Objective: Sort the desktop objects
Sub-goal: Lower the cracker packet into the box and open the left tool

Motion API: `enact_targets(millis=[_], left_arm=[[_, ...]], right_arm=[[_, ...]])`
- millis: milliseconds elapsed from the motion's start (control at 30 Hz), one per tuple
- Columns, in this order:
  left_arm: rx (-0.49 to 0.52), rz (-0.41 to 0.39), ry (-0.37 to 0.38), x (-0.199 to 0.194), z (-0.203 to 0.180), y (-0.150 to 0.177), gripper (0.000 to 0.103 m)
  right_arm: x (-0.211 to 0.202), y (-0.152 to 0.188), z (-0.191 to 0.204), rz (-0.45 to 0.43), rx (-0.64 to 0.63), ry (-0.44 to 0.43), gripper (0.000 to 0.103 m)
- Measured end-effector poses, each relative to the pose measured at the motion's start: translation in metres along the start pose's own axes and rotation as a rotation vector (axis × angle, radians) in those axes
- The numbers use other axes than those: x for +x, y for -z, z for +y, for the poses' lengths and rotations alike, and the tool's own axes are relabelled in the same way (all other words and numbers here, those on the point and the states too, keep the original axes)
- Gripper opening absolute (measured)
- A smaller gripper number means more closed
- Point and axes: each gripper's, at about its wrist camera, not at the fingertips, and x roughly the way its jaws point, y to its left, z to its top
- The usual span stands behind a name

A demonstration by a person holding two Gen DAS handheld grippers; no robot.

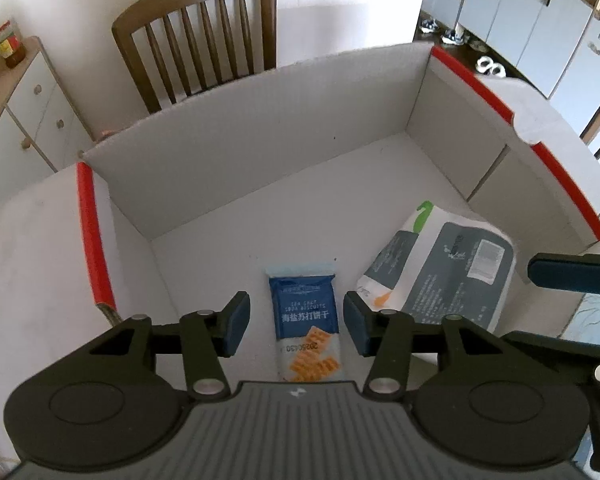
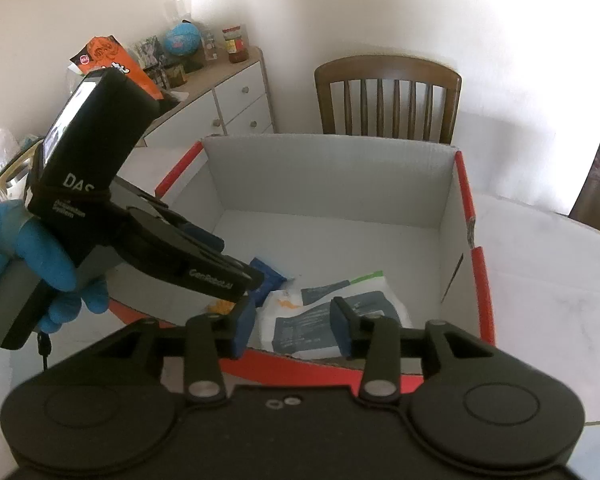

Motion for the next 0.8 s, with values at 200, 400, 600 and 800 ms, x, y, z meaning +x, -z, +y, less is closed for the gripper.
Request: enact_targets(millis=[200, 400, 600, 800], left_arm=[[0.001, -0.047, -0.010, -0.020, 0.001, 0.004, 0.050], [-0.014, -0.093, -0.013, -0.048, 0.003, 0.010, 0.050], [-0.012, -0.137, -0.013, -0.077, 0.000, 0.020, 0.050], [-0.020, -0.172, -0.013, -0.104, -0.005, 0.026, 0.050]], right_arm=[[-0.010, 0.003, 0.001, -0.006, 0.002, 0.014, 0.044], [-0.024, 0.002, 0.008, -0.024, -0.008, 0.034, 0.044], [-0.038, 0.003, 0.017, -0.029, -0.016, 0.048, 0.047], [-0.053, 0.005, 0.030, -0.041, -0.025, 0.086, 0.048]])
